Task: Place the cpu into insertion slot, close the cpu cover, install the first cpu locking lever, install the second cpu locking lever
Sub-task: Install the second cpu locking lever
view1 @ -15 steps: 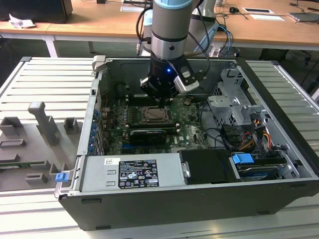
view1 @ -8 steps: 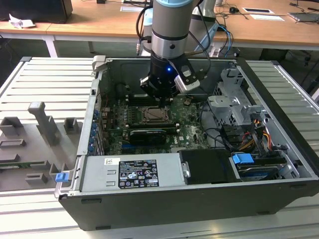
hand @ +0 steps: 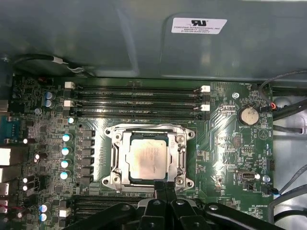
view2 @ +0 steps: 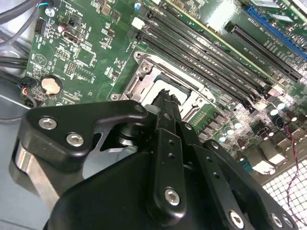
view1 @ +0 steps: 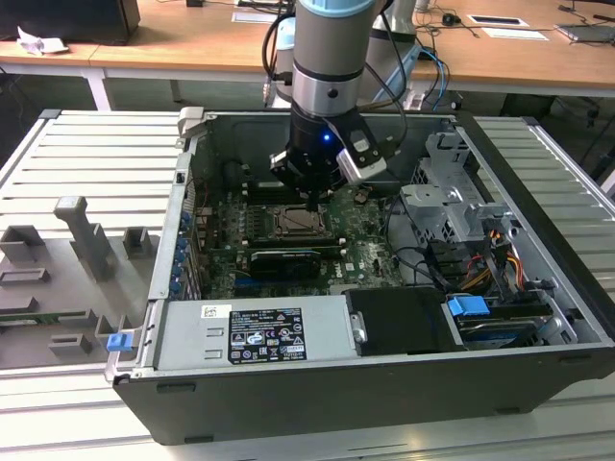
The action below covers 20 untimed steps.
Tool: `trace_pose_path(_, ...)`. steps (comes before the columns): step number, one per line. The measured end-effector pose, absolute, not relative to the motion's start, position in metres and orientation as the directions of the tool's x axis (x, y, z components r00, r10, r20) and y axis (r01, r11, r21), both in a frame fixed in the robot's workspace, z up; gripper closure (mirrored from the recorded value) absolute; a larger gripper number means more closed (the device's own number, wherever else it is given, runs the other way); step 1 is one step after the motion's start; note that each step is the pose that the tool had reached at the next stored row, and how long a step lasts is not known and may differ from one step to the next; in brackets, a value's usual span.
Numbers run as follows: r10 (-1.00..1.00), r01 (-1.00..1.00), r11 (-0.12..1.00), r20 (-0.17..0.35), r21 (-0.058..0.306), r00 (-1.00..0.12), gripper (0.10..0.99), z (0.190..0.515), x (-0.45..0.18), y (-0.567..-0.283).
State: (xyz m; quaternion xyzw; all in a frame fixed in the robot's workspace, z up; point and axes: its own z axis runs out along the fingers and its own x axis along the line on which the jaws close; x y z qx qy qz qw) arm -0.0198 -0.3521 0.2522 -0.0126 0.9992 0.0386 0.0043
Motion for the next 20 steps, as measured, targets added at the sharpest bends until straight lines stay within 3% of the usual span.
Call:
trace_pose_path(6,-0.025,-0.025,0.996,-0.001,0.086,-1.000,0.980,0.252,-0.020,-0.357)
trace_pose_path(11,-0.025,-0.025,0.993,-0.001,0.115,-1.000,0.980,0.251,-0.020,-0.365)
trace_pose_path(20,-0.025,-0.025,0.993,-0.001,0.117,-1.000,0.980,0.251,-0.020,-0.383)
